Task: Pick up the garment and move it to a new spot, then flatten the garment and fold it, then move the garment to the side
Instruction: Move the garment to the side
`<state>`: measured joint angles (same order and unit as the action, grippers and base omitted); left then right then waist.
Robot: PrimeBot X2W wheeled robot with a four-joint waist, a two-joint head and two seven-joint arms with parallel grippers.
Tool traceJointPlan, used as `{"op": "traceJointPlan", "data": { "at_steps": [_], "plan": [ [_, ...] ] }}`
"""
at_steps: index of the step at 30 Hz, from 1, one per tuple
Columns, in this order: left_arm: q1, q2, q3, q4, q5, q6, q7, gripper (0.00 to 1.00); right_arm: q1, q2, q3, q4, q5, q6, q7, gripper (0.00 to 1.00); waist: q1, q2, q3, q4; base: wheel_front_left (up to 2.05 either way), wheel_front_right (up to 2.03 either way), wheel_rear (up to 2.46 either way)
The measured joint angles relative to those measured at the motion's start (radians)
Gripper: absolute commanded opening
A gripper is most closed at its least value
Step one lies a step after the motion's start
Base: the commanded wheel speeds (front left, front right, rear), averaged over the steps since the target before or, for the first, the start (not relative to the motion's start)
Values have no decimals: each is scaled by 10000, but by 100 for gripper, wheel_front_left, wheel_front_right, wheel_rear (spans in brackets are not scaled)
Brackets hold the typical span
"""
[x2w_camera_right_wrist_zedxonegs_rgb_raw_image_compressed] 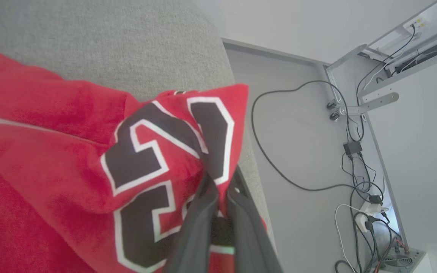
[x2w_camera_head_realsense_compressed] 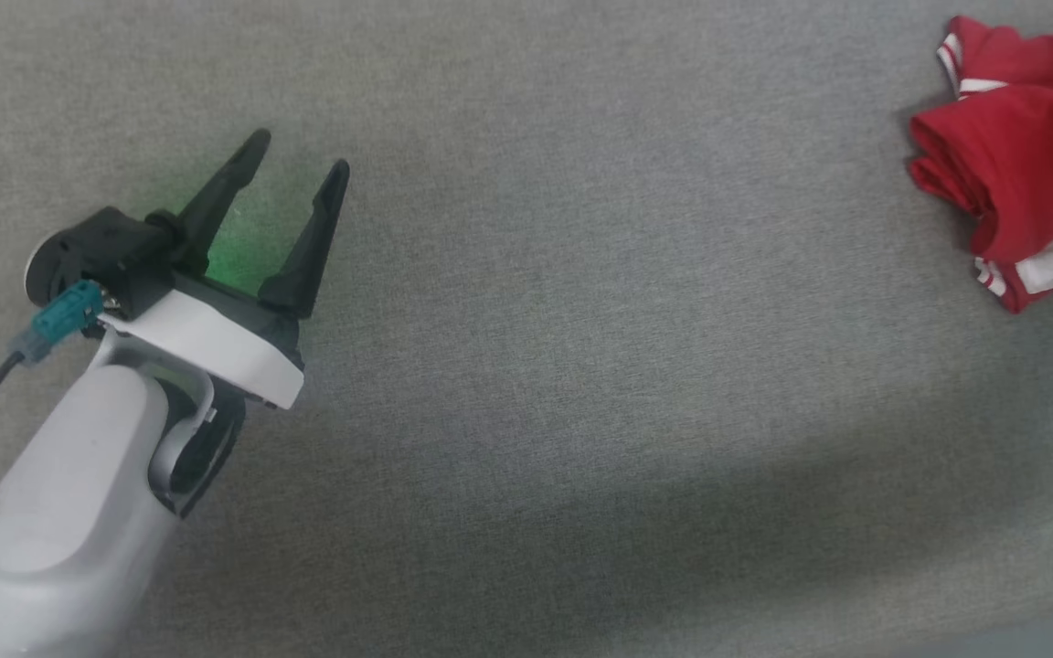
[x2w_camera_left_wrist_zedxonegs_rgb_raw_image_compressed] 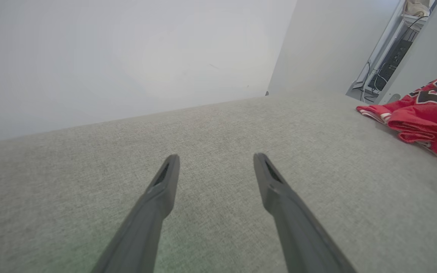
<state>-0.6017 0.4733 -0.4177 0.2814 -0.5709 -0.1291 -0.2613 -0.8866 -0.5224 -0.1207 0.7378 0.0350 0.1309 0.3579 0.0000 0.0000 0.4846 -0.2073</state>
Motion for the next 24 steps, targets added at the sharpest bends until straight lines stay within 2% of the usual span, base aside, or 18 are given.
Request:
{"op": "traceJointPlan", "data": {
  "at_steps": [9,10,11,12,13,19,24],
  "plan": [
    [-444,178,-328,61,-267,0,0,100,-696,453,-1114,1436,-1455,0,-1126,0,0,0,448,211,0,0,0],
    [-482,186,-336,77,-278,0,0,100,-769,491,-1275,1559,-1607,0,-1225,5,0,0,471,247,0,0,0],
    [-523,194,-337,86,-288,0,0,100,-839,523,-1461,1695,-1778,0,-1308,23,0,0,489,282,0,0,0],
    [-546,211,-343,84,-291,0,0,100,-895,577,-1595,1795,-1977,0,-1390,50,0,0,500,313,0,0,0],
    [-553,219,-336,102,-316,0,0,100,-940,629,-1743,1908,-2153,0,-1459,100,0,0,503,341,0,0,0],
    [-483,222,59,203,-397,0,-2,100,-1347,932,-2587,2385,-2964,0,-1532,100,0,0,309,434,0,0,0],
    [-122,207,464,219,-437,0,0,100,-1632,1356,-2941,2518,-3108,0,-1492,100,0,0,-16,450,0,0,0]
  ]
}}
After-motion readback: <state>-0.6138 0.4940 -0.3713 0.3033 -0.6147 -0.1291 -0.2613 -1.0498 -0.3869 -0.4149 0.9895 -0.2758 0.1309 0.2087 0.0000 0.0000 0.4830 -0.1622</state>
